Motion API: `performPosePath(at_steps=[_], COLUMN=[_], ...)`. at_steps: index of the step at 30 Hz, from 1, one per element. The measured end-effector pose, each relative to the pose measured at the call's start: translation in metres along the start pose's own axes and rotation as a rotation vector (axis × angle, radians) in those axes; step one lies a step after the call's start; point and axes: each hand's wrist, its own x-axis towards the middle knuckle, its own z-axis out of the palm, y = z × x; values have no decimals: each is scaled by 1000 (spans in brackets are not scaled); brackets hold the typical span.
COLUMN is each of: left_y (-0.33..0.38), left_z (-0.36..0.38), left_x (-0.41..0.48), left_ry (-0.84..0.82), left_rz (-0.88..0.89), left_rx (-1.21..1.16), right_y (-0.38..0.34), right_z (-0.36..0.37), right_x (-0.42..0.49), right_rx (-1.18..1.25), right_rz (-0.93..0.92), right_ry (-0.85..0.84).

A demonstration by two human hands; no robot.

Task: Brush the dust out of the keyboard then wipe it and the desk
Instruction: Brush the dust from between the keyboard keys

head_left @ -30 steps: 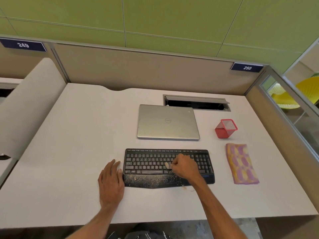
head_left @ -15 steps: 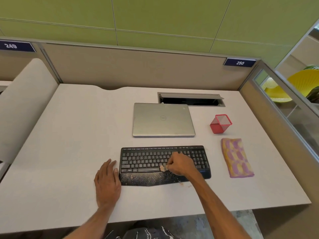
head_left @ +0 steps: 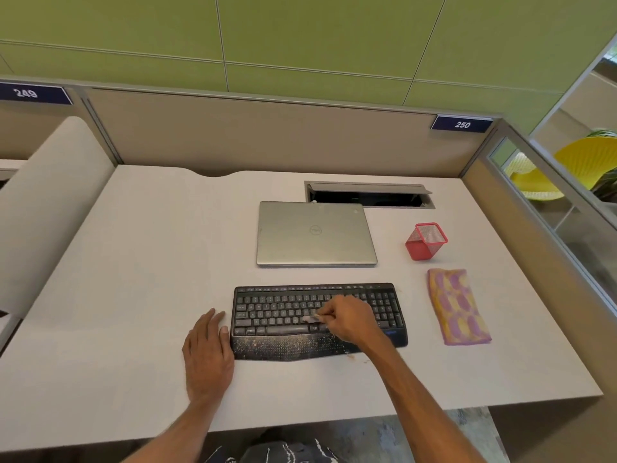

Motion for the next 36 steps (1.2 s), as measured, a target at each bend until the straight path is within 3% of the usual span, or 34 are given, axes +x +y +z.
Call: performPosePath(at_steps=[7,11,19,23,27,31,36], left_y=[0,0,-1,-1,-1,-1,-1], left_z=[-1,0,0,1,0,1,2], left_x=[0,-1,0,0,0,1,1], left_ry=[-1,2,-6,-9,-8,-12,-10], left_rz=[1,1,-9,-8,-11,-13,-13], left_rx=[-8,-10,-15,-11,-8,-5,5], right_y=[13,13,12,16,12,8,11], right_z=[-11,-14,-3,-10,-1,-5,-4], right_x=[-5,-3,-3,-2,0,4,0], right_rx=[-340,-203,-24,-30,-47,111,-15], right_rz=[25,68,134,174,134,105,179], right_ry=[37,92,-43,110,-27,-158,103])
